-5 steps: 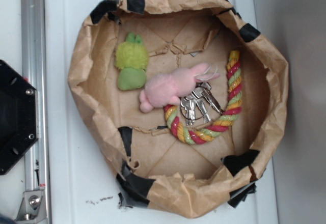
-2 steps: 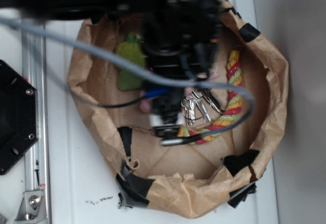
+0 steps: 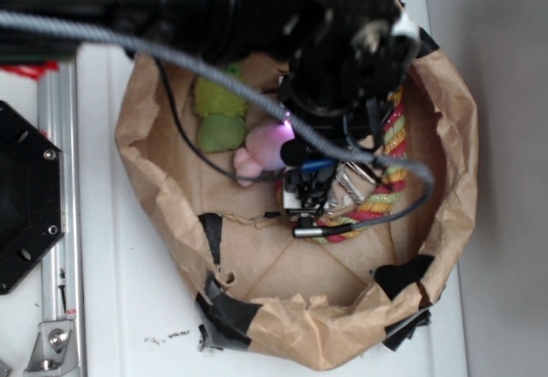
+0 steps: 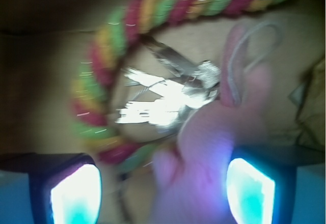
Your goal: Grab the pink bunny.
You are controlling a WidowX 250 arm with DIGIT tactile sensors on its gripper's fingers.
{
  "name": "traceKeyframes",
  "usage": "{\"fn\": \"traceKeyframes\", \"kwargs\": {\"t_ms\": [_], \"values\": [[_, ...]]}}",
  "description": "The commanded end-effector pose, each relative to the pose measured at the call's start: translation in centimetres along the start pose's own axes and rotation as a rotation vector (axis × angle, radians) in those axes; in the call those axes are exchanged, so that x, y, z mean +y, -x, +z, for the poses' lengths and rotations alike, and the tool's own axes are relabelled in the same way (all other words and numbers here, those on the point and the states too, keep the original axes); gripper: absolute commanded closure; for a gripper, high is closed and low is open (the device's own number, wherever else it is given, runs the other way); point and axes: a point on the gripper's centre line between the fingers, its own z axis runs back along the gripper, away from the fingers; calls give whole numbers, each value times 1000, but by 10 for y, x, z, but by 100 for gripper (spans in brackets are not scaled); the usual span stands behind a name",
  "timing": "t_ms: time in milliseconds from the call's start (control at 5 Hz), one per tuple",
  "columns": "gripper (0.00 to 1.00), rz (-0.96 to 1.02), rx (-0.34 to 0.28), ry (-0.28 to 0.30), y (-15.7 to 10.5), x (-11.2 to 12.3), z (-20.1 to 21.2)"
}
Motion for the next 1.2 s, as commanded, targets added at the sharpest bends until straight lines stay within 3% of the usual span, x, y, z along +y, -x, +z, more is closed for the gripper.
{"fn": "traceKeyframes", "kwargs": {"t_ms": [0,400,800,1000], "values": [[100,-20,48,-161,3,-1,-38],[100,-39,-120,-69,10,-30,44],[100,53,-131,-37,19,-68,128],[100,230,-187,-28,13,-66,127]]}}
